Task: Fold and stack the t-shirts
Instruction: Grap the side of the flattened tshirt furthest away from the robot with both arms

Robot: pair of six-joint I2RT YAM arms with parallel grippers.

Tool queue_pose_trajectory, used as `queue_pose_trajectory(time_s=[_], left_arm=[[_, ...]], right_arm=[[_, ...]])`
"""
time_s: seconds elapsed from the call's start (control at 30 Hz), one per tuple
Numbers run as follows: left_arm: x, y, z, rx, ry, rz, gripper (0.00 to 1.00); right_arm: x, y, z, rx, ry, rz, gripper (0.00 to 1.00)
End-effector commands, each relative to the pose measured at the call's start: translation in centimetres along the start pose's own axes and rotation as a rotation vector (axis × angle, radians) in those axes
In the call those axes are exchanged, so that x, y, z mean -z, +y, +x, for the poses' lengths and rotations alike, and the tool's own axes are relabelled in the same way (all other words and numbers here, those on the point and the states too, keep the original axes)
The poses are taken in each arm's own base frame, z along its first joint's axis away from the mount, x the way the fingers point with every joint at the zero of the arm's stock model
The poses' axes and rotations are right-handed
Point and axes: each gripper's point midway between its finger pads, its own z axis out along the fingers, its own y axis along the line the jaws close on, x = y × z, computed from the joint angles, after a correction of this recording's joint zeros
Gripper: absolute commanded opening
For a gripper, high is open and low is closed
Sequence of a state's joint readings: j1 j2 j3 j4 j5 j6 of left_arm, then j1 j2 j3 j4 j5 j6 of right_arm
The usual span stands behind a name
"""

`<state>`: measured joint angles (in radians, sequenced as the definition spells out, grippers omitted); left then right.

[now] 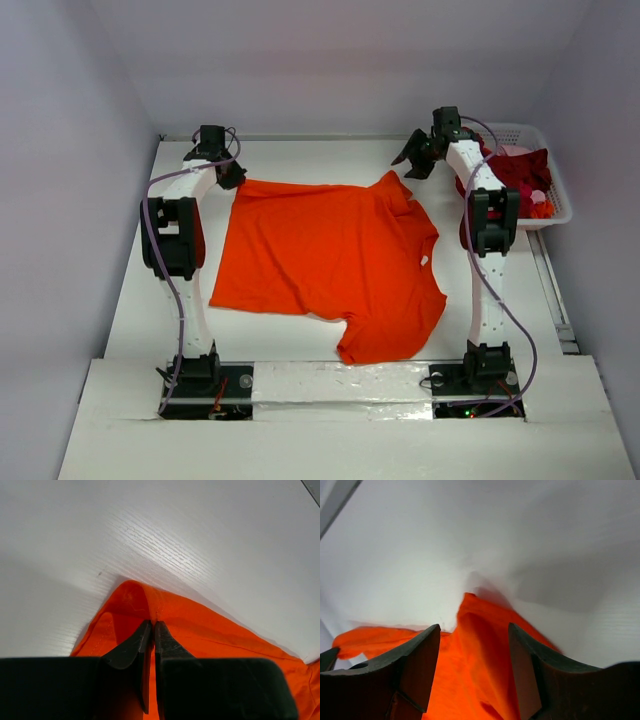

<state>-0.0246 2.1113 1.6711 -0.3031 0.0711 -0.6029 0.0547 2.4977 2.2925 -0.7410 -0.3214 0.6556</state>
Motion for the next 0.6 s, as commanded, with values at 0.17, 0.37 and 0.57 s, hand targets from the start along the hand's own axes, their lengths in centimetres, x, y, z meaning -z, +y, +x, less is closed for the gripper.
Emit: queue_pose_trajectory(time_s=[0.17, 0.37, 0.57], left_arm=[[3.2, -2.1, -2.9, 0.001, -0.083, 0.060, 0.00], [3.3, -2.2, -3.0, 0.000, -0.085, 0.064, 0.00], [3.3, -2.3, -3.1, 0.000, -0.085, 0.067, 0.00]], right_arm=[[-0.8, 3.8, 0.2, 0.008, 0.029, -0.139, 0.62], [-1.2, 3.6, 0.1, -0.025, 0.024, -0.128, 0.62], [-0.8, 3.3, -0.3, -0.043, -0.025, -0.074, 0.62]])
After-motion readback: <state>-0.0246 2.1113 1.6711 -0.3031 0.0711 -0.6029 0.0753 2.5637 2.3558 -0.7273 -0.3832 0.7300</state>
